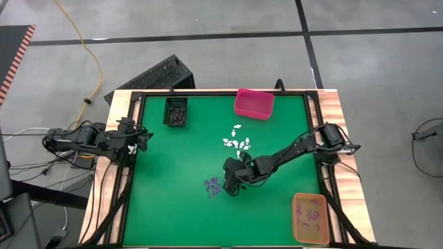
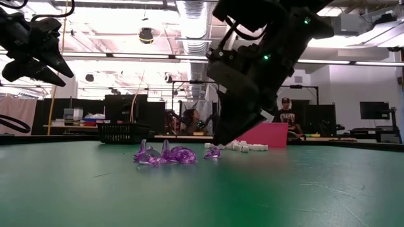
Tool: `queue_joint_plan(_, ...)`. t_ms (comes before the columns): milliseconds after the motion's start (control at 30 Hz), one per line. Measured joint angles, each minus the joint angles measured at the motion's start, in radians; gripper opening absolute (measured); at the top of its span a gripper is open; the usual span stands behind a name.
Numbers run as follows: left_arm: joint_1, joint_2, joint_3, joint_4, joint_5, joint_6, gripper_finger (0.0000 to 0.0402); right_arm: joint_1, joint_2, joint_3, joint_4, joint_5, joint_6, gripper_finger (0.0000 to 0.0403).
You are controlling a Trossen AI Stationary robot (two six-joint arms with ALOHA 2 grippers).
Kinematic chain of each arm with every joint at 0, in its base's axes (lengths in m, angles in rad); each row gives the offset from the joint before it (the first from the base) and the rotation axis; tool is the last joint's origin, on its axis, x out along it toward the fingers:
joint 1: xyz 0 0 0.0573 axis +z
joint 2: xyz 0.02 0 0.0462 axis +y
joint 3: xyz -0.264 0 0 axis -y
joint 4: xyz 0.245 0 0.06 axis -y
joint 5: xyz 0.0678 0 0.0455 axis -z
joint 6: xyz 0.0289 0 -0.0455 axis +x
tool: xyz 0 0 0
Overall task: Sort Halloween decoration
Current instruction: Put the pink witch hat toy into the orange bin
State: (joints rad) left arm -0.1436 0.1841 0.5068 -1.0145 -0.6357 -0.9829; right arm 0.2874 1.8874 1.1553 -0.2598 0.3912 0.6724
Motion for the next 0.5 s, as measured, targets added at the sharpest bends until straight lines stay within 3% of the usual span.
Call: queue_joint_plan(500,0.000,0.000,0.000,0.000,0.000,0.000,0.0183,0.000,0.000,0.000,-0.054,0.001,-0.004,0.0155)
